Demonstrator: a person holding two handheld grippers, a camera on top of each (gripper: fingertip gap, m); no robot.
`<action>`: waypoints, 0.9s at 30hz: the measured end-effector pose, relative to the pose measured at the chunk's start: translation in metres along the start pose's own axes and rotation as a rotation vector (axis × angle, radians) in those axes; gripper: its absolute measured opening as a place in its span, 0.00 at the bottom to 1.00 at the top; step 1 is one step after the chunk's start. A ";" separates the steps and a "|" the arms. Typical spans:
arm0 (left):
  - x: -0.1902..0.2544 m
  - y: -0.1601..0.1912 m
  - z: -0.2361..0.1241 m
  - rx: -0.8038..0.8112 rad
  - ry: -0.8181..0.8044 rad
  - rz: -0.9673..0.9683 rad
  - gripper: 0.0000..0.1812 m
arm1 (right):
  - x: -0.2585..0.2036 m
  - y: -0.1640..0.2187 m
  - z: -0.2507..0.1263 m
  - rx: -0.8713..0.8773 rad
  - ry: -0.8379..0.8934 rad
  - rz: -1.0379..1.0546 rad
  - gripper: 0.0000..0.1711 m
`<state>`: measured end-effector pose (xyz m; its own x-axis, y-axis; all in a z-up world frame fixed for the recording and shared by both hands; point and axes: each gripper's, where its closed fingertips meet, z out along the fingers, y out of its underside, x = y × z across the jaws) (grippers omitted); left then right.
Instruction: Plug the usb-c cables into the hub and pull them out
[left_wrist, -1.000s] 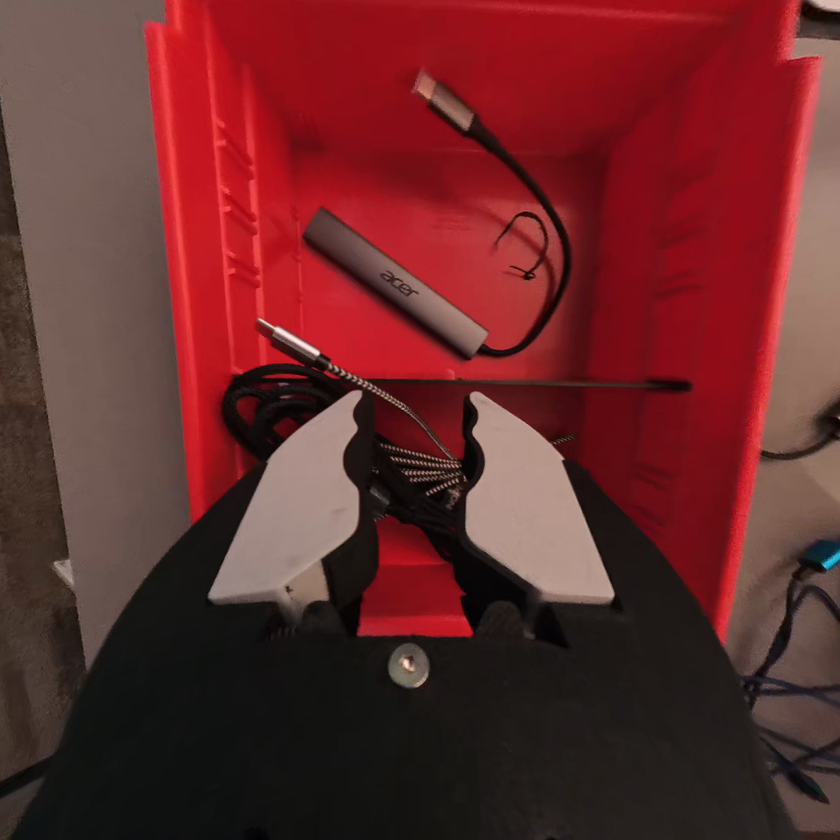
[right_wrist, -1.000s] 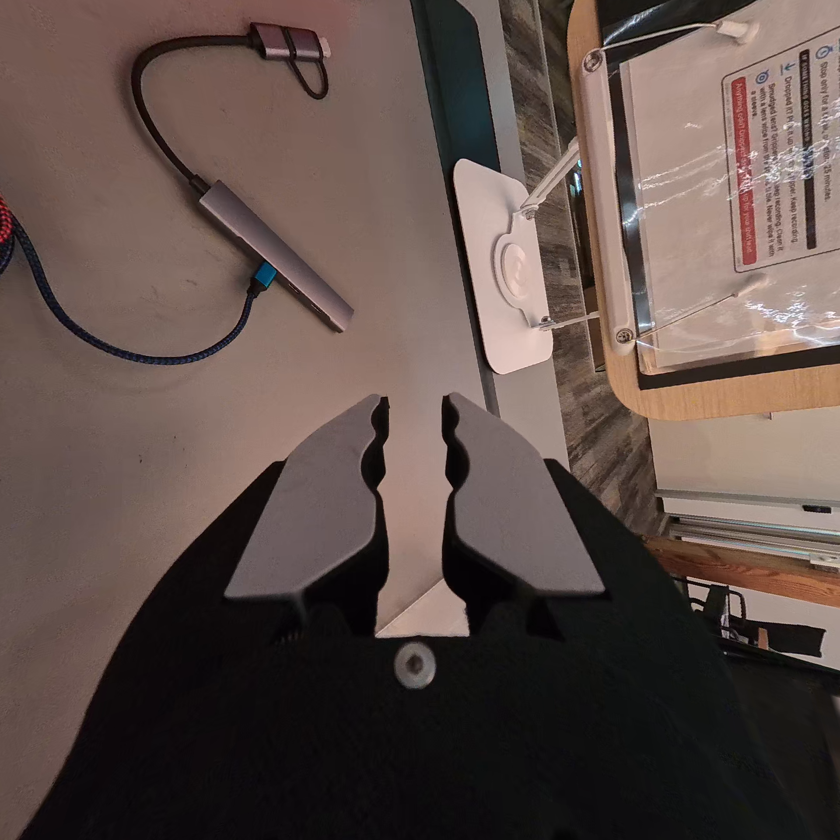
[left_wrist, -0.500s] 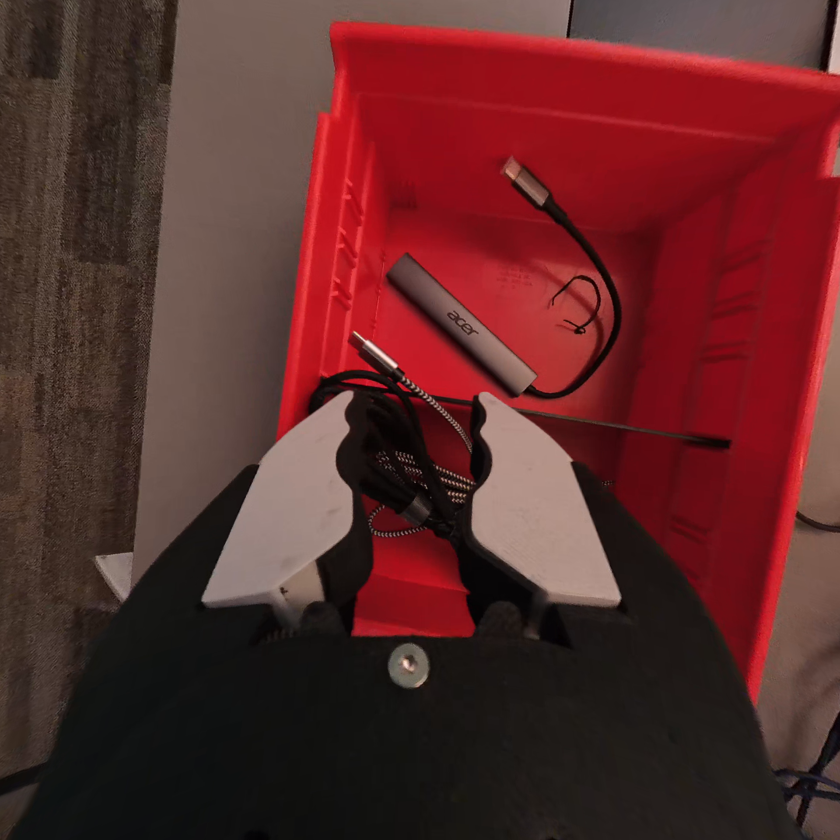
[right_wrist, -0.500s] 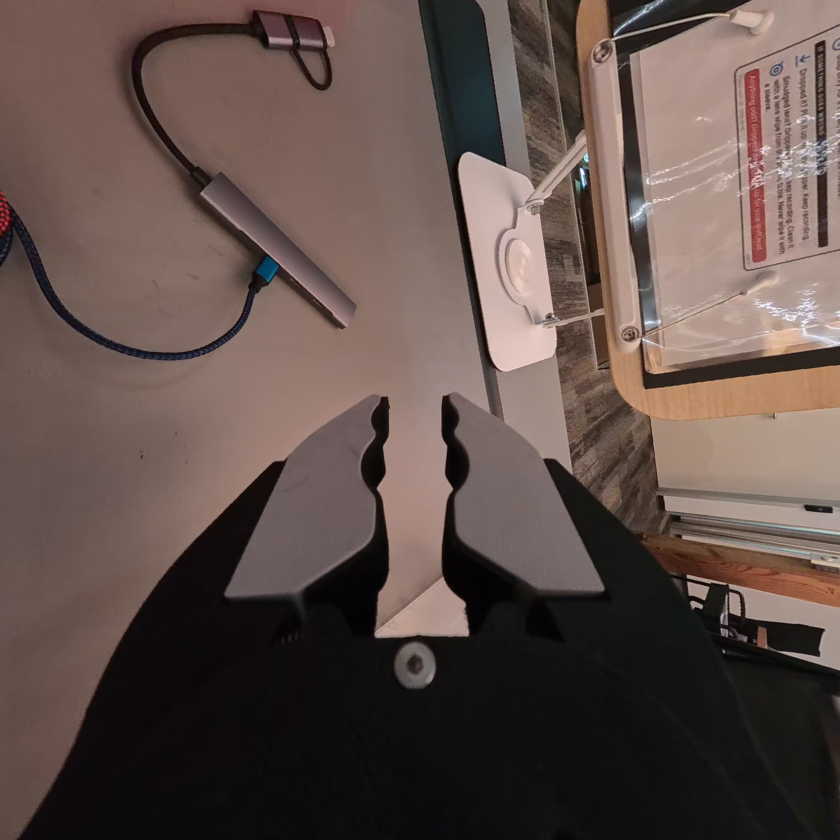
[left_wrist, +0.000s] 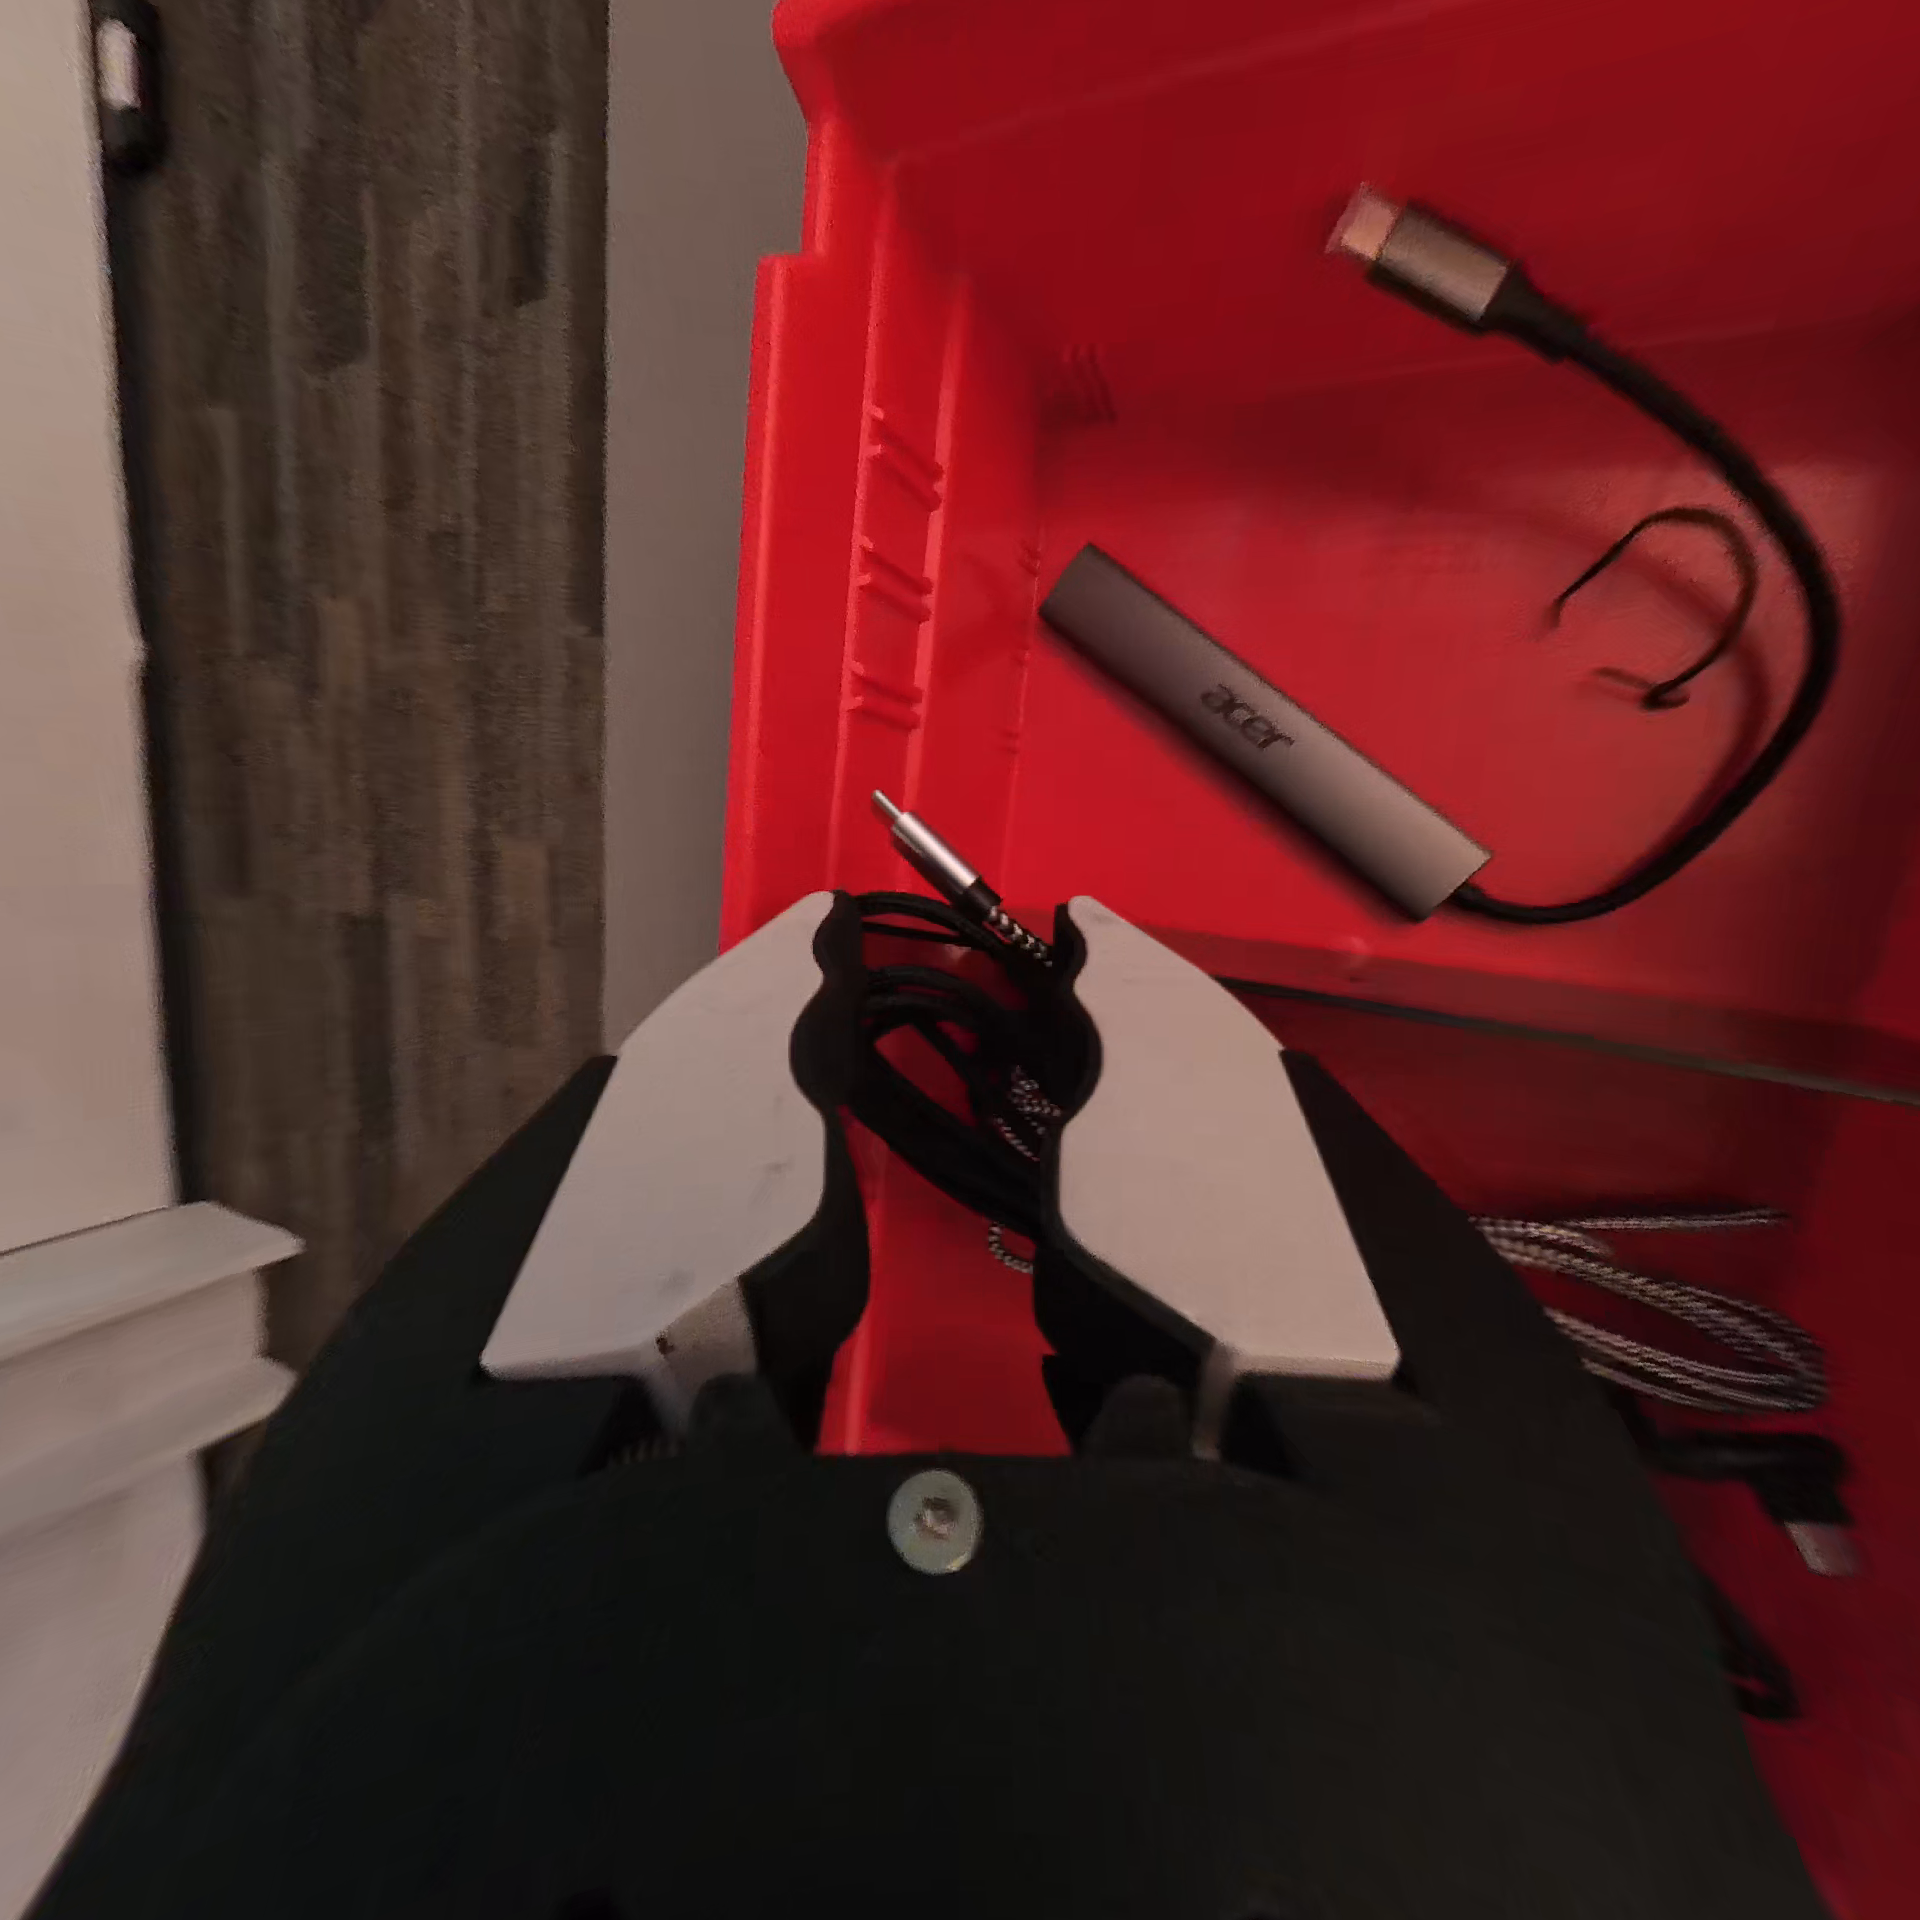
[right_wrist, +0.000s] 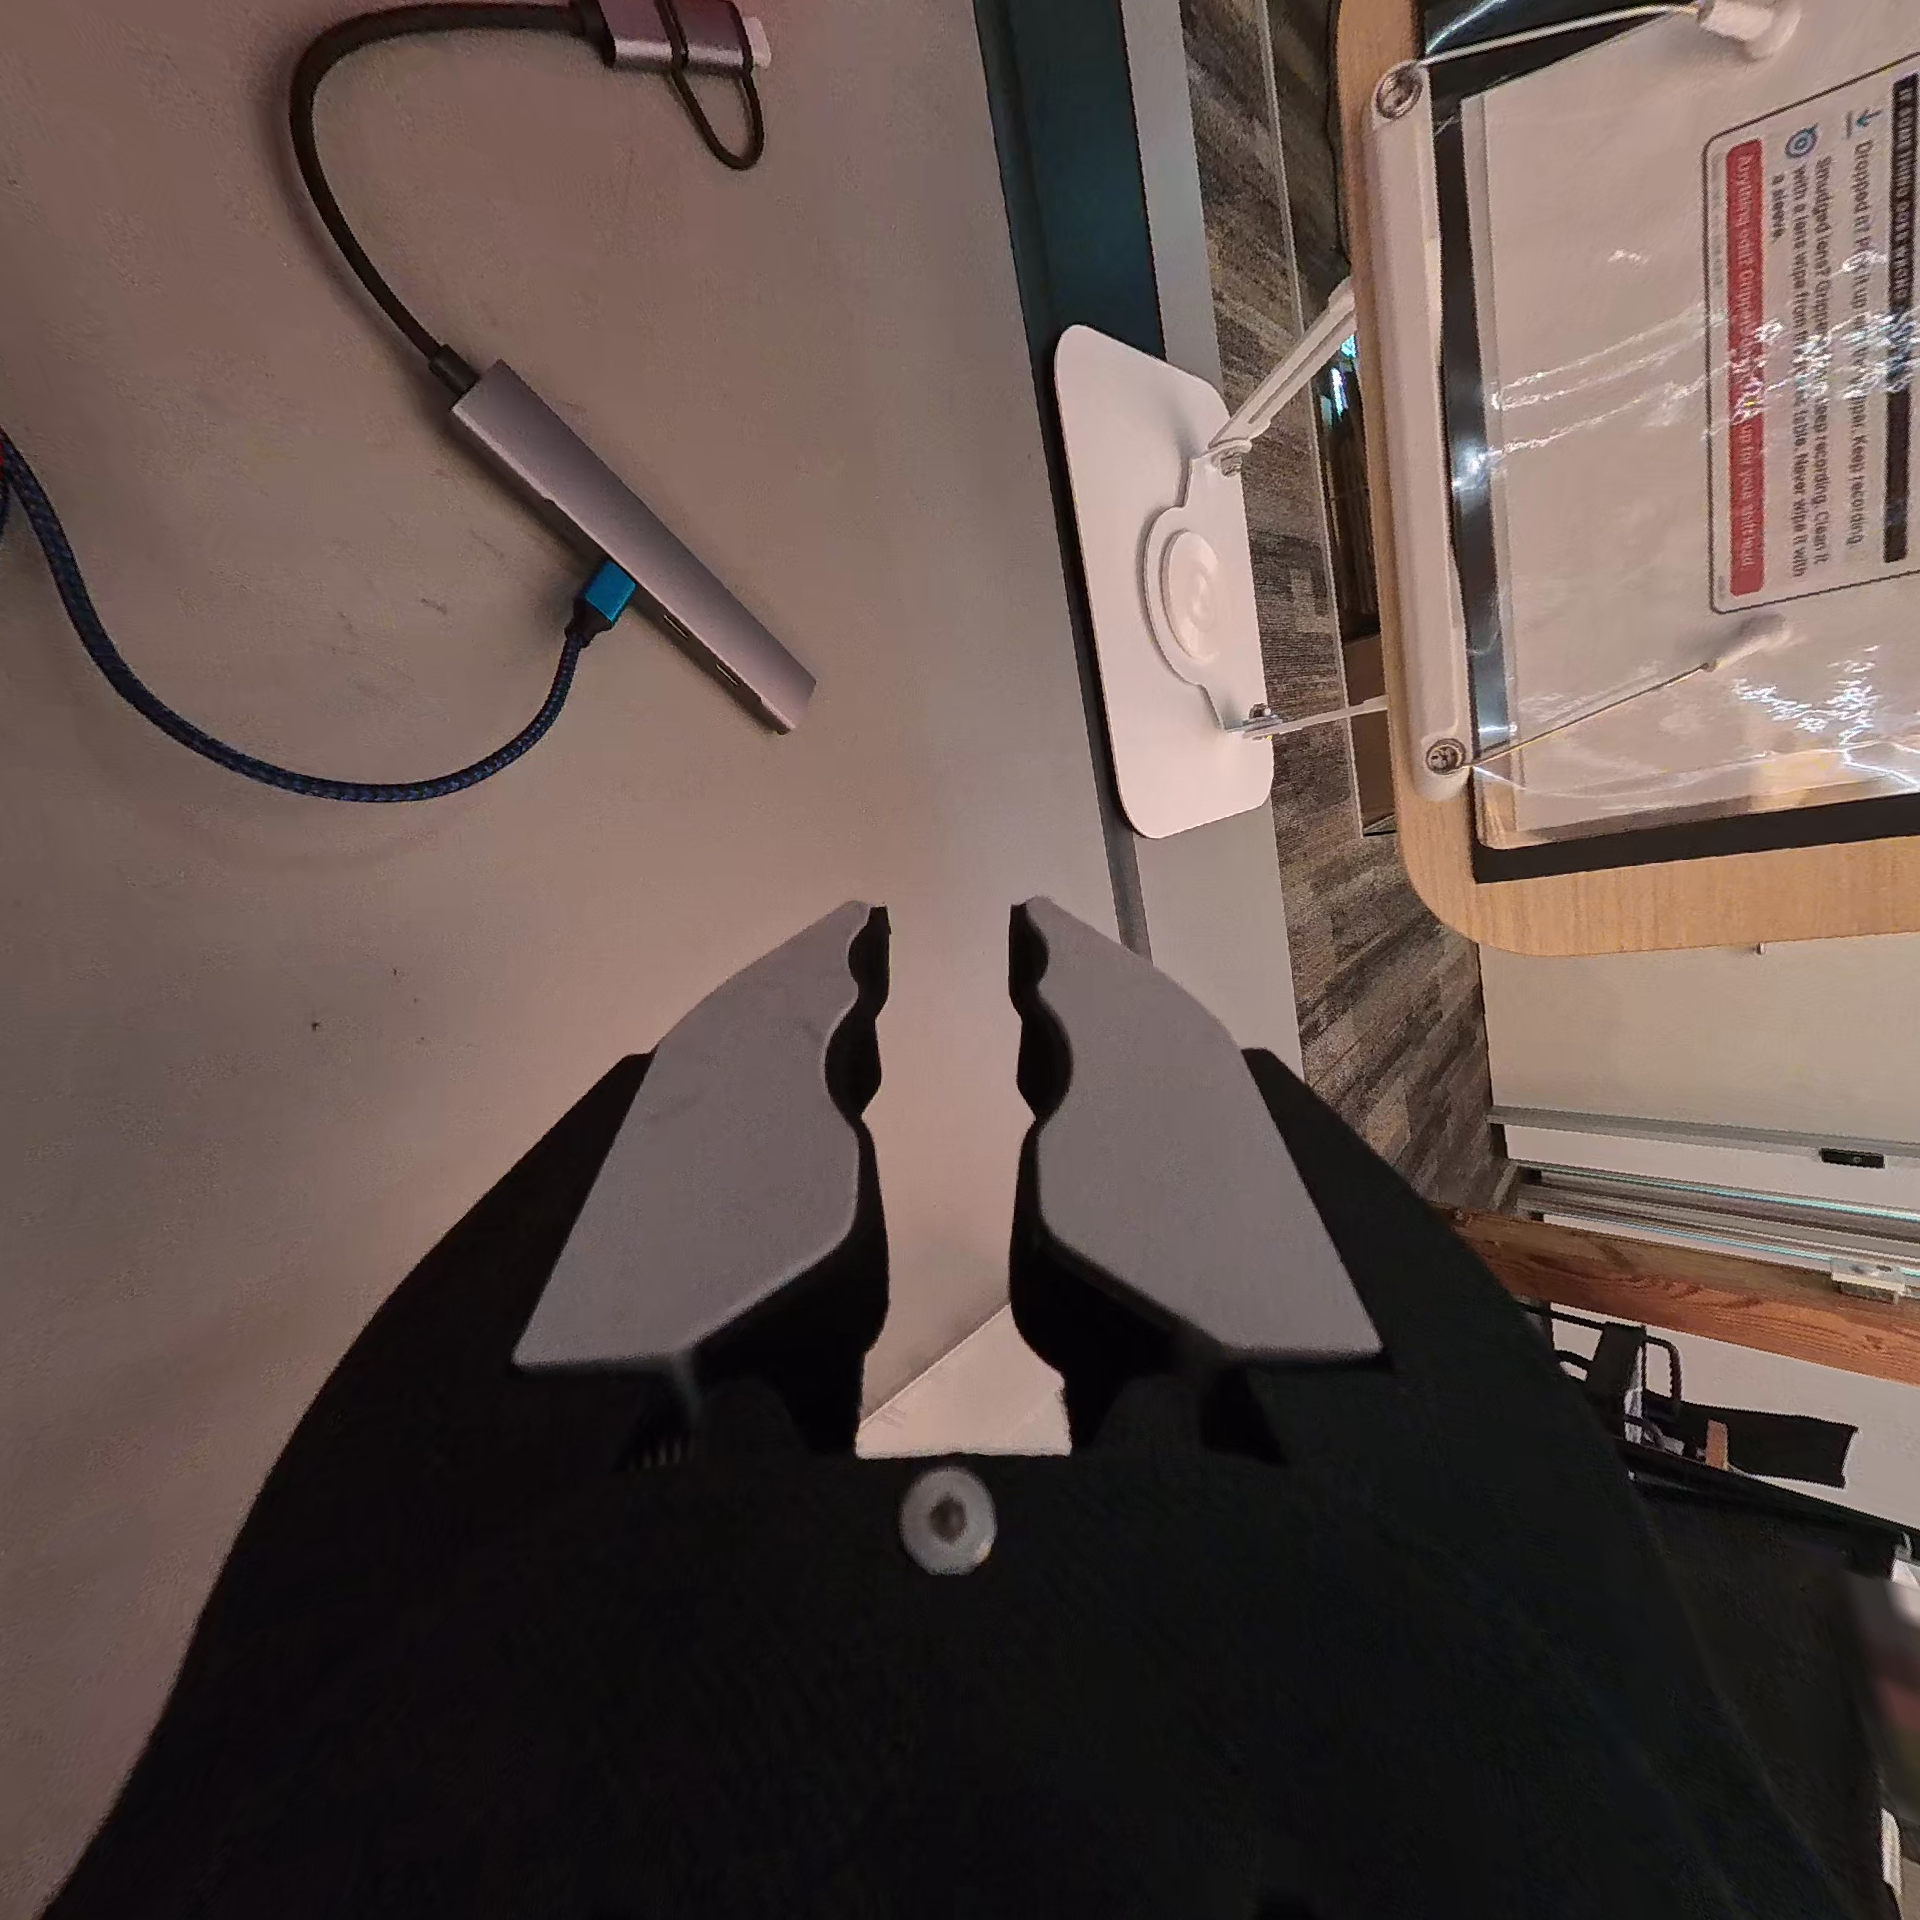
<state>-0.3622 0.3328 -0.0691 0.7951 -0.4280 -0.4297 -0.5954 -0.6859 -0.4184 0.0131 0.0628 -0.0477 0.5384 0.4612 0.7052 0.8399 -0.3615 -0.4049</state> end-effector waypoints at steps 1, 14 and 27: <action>0.000 0.000 0.000 -0.001 -0.026 0.036 0.18 | 0.000 0.000 0.000 -0.002 0.000 -0.002 0.13; -0.001 -0.011 -0.025 0.103 0.035 0.048 0.04 | -0.001 0.003 0.001 -0.016 0.001 -0.011 0.13; 0.023 -0.042 -0.113 0.438 0.374 -0.030 0.03 | -0.002 0.004 0.004 -0.023 0.003 -0.021 0.13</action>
<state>-0.3061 0.2853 0.0295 0.7516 -0.6460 -0.1332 -0.5009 -0.4276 -0.7525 0.0153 0.0634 -0.0531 0.5208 0.4661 0.7152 0.8489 -0.3709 -0.3765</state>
